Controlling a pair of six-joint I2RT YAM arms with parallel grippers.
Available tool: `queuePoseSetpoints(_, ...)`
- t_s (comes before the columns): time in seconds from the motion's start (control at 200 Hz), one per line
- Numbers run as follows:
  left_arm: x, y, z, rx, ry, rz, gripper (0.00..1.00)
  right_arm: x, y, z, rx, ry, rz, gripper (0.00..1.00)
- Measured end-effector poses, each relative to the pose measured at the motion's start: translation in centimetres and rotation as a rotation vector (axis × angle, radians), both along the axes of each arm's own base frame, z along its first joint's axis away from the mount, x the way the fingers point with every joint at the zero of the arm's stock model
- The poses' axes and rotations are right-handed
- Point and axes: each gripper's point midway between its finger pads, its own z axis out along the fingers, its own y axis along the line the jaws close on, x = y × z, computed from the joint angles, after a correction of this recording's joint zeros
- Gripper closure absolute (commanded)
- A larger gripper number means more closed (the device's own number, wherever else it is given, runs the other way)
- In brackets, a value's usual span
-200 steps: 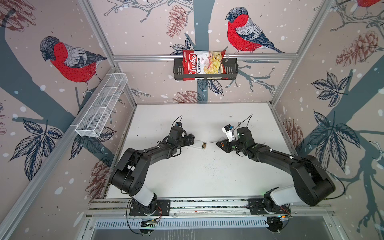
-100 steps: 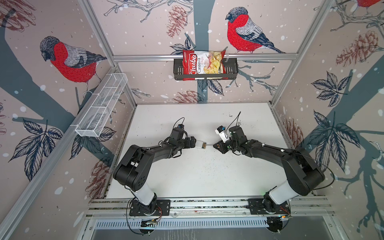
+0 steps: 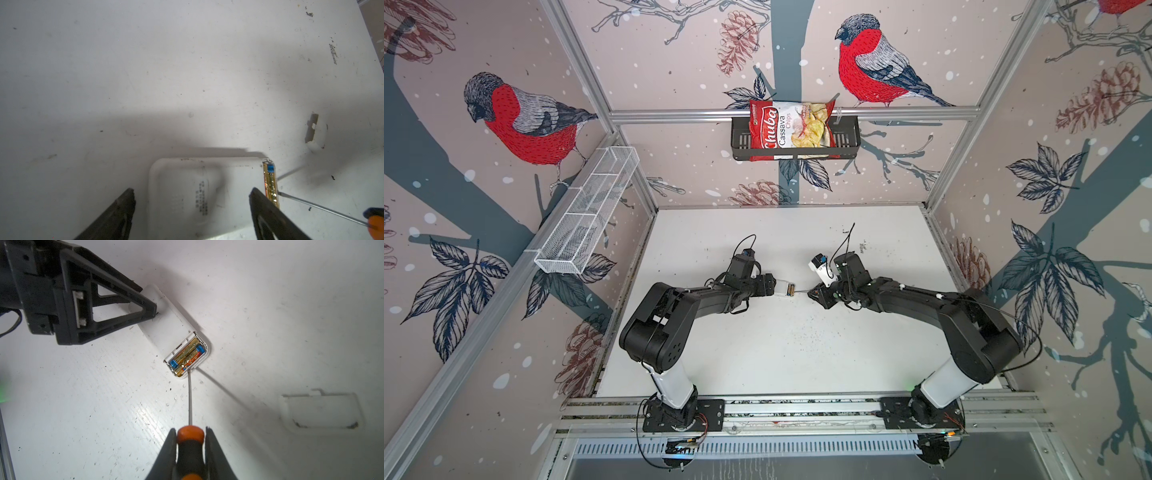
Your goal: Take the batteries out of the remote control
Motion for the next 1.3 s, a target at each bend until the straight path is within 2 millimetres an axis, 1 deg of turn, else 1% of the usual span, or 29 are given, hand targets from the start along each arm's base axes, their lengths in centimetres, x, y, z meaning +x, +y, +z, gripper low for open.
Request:
queuePoseSetpoints(0.115, 0.2, -0.1, -0.1, 0.001, -0.009, -0.005, 0.19, 0.1, -0.1, 0.3, 0.0, -0.008, -0.004, 1.0)
queuePoseSetpoints(0.305, 0.6, -0.3, -0.1, -0.005, -0.021, -0.005, 0.19, 0.5, 0.1, 1.4, 0.008, -0.028, -0.005, 1.0)
queuePoseSetpoints(0.54, 0.7, -0.3, 0.0, -0.005, -0.02, -0.005, 0.19, 0.5, -0.1, 0.9, -0.026, -0.023, -0.002, 1.0)
queuePoseSetpoints(0.785, 0.9, -0.5, -0.1, -0.004, -0.023, -0.01, 0.2, 0.5, 0.1, 0.5, -0.034, -0.017, 0.005, 1.0)
queuePoseSetpoints(1.056, 1.2, -0.6, -0.1, -0.002, -0.026, -0.015, 0.21, 0.7, 0.3, 1.5, -0.021, -0.038, 0.004, 1.0)
queuePoseSetpoints(1.296, 1.3, -0.7, -0.2, 0.001, -0.029, -0.02, 0.21, 0.8, 0.3, 1.5, -0.02, -0.04, 0.004, 1.0)
